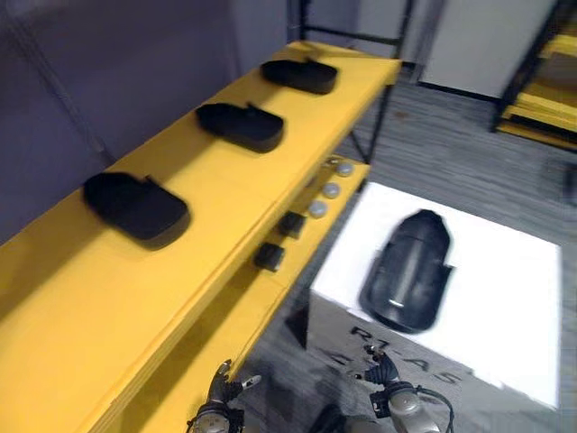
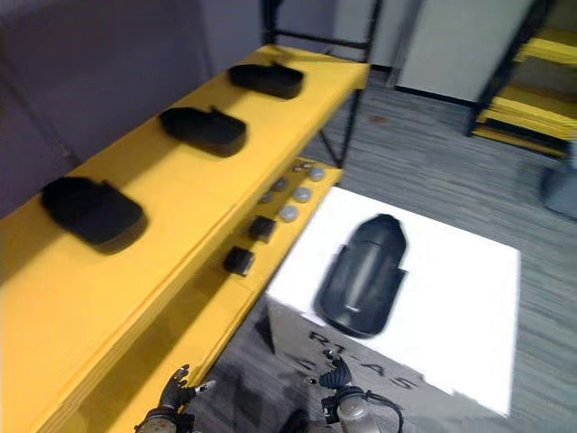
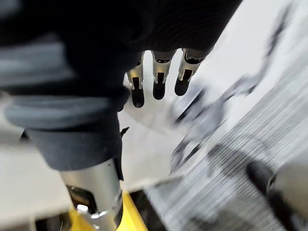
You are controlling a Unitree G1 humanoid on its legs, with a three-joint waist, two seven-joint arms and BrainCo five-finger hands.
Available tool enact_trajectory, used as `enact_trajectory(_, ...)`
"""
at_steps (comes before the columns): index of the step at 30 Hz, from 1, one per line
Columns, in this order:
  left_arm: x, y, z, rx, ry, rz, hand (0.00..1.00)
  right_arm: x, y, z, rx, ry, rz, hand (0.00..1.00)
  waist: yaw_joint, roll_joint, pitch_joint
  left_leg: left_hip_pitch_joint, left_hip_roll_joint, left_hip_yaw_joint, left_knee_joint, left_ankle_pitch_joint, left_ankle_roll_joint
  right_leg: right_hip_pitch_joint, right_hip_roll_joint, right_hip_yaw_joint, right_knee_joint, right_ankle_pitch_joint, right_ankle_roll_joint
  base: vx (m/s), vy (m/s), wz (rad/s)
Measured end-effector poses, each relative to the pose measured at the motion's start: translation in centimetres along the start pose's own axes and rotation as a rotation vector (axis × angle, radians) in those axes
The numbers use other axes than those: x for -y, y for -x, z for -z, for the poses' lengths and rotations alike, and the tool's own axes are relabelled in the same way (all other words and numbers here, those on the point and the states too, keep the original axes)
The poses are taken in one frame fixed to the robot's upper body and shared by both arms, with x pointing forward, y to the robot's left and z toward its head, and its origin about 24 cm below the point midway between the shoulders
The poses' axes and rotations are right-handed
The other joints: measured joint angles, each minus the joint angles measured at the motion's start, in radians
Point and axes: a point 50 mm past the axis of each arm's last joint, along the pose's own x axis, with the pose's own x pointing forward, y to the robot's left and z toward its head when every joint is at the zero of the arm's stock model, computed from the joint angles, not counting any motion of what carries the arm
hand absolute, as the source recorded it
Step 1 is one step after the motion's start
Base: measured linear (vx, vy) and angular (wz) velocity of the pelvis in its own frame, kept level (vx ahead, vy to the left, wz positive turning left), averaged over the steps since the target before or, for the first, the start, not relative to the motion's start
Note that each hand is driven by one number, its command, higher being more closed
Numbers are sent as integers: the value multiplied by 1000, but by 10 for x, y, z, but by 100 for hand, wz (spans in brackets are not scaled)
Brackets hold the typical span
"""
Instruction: Walk over and take plastic housings, then place them on the shelf
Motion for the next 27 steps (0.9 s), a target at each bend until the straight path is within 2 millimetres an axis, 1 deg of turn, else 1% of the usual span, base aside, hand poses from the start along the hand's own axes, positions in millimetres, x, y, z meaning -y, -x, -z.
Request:
enact_trajectory(1,0,-1,-2,6,1,2,0,1,1,3,-9,0,4,0,0,-5,10,-14,-11,-48,6,0,0,11,9,8,-8,0,0,-35,-198,-81)
enact_trajectory(2,2,-1,-4,10,11,7,0,3,3,8,-22,0,11,0,0,-7,23,-41,-40,-156,12,-1,-3,27,28,30,-14,1,1,-26,-153,-63)
enact_trajectory(3,3,-1,-3,6,20,9,0,5,3,10,-28,-5,19,0,1,-5,25,-57,-59,-223,11,-3,-5,29,41,50,-15,2,2,-25,-107,-76)
enact_trajectory(4,2,-1,-2,4,26,7,0,7,3,10,-30,-12,26,0,2,-6,28,-74,-94,-325,-1,-2,-11,32,56,72,-17,2,3,-11,-97,-75)
enact_trajectory(6,-2,1,3,-13,54,-16,0,8,2,9,-27,-26,35,0,7,-16,38,-97,-191,-549,-58,-11,-33,47,89,133,-50,21,6,11,-147,-96)
enact_trajectory(7,-6,1,5,-18,62,-38,0,7,2,8,-27,-36,33,0,9,-22,42,-99,-238,-624,-87,-10,-32,64,108,165,-97,41,32,27,-147,-90)
enact_trajectory(8,-8,1,5,-21,68,-45,0,5,2,8,-28,-43,31,0,14,-25,43,-100,-258,-642,-101,-6,-26,72,113,176,-117,28,79,49,-126,-93)
enact_trajectory(9,1,2,5,-28,99,-31,0,11,3,10,-27,-57,49,0,22,35,45,-113,-215,-657,-116,10,-15,22,110,187,35,-22,41,35,-60,-78)
enact_trajectory(10,8,4,6,-37,142,-33,0,24,3,9,-12,-63,84,0,12,59,39,-137,-175,-655,-78,21,-77,-12,42,267,148,-76,19,12,-81,-60)
enact_trajectory(11,14,2,4,-47,136,-15,0,28,3,14,-42,-88,101,0,9,83,54,-124,-156,-663,-67,24,-80,7,71,266,151,-59,14,93,-158,-21)
enact_trajectory(12,13,2,7,-56,131,-12,0,27,8,28,-91,-133,114,0,-6,62,34,-86,-173,-662,-153,39,-53,54,71,267,70,-41,21,94,-160,-2)
enact_trajectory(13,12,2,8,-60,129,-14,0,26,10,31,-100,-142,114,0,-9,54,25,-75,-184,-660,-182,49,-40,57,70,269,55,-35,21,148,-124,-4)
enact_trajectory(14,12,2,8,-61,127,-15,0,26,11,34,-107,-157,119,0,-10,49,17,-62,-188,-659,-216,65,-37,59,71,275,43,-33,20,125,-27,-11)
enact_trajectory(15,11,1,8,-61,124,-17,0,27,12,35,-113,-178,127,0,-9,44,15,-36,-190,-656,-268,96,-38,60,70,288,35,-31,20,203,-37,-24)
enact_trajectory(17,8,1,9,-64,118,-22,0,33,14,40,-127,-207,162,0,-11,31,11,30,-198,-622,-375,147,-42,70,71,321,9,-19,37,215,-20,-38)
enact_trajectory(18,7,1,10,-66,116,-24,0,36,14,41,-130,-224,177,0,-12,31,11,44,-200,-615,-389,150,-40,79,71,328,1,-19,37,184,14,-34)
enact_trajectory(19,5,1,12,-72,111,-28,0,44,15,42,-127,-264,216,0,-18,31,10,70,-201,-601,-404,151,-39,100,71,340,-13,-19,38,210,50,-25)
enact_trajectory(21,-1,1,14,-73,100,-38,0,58,18,40,-102,-301,282,0,-25,30,8,102,-203,-582,-418,151,-39,133,70,357,-43,-13,48,197,71,-30)
enact_trajectory(22,-6,1,14,-73,90,-49,0,71,22,34,-58,-320,336,0,-24,29,-2,117,-205,-560,-430,151,-38,144,71,380,-65,-5,61,147,90,-31)
enact_trajectory(23,-8,1,15,-74,84,-54,0,79,23,27,-19,-329,367,0,-27,26,-5,121,-209,-555,-431,150,-37,152,68,386,-76,-3,64,142,96,-29)
enact_trajectory(24,-10,1,16,-74,81,-57,0,84,25,24,2,-335,389,0,-28,23,-10,122,-213,-552,-430,150,-37,154,65,390,-81,-2,66,131,92,-15)
enact_trajectory(25,-12,1,16,-74,77,-59,0,93,29,19,36,-343,429,0,-27,18,-16,128,-217,-544,-430,151,-37,161,61,399,-92,2,72,123,83,-15)
enact_trajectory(26,-13,1,17,-75,76,-58,0,101,34,17,63,-345,459,0,-25,12,-21,137,-222,-544,-429,150,-37,173,56,404,-102,3,74,123,77,-11)
enact_trajectory(27,-13,2,18,-78,76,-54,0,105,38,15,77,-345,476,0,-27,10,-23,139,-226,-544,-428,150,-37,178,53,404,-105,3,75,117,65,-5)
